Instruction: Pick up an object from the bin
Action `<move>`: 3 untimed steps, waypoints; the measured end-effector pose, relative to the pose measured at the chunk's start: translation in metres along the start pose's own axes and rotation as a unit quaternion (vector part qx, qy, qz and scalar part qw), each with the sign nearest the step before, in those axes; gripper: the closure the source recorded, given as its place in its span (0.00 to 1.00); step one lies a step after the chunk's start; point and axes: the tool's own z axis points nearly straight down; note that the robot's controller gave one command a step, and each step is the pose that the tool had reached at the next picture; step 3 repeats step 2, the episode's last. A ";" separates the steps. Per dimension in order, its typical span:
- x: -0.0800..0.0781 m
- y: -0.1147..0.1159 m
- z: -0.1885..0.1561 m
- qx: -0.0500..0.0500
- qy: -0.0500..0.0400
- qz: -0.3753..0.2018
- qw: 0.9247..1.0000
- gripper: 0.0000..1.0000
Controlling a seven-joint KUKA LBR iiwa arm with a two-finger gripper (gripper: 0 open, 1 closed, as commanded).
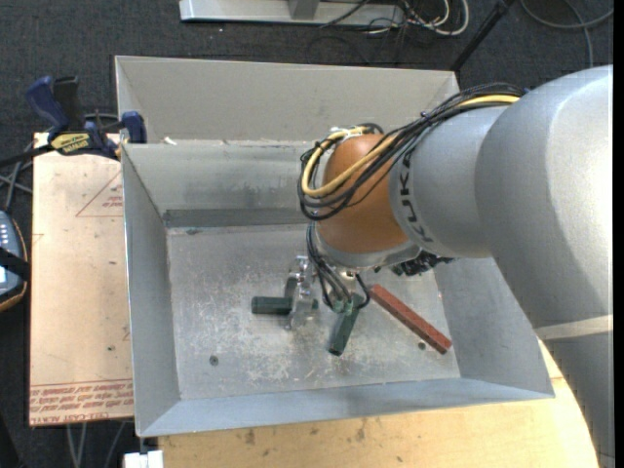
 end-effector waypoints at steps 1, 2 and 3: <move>0.000 0.000 0.000 0.000 0.000 0.000 1.000 1.00; 0.025 -0.008 -0.140 0.000 0.000 -0.005 1.000 1.00; 0.025 -0.008 -0.140 0.000 0.000 -0.005 1.000 1.00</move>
Offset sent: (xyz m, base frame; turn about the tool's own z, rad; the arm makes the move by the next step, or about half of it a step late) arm -0.0272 -0.0048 0.1399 -0.0096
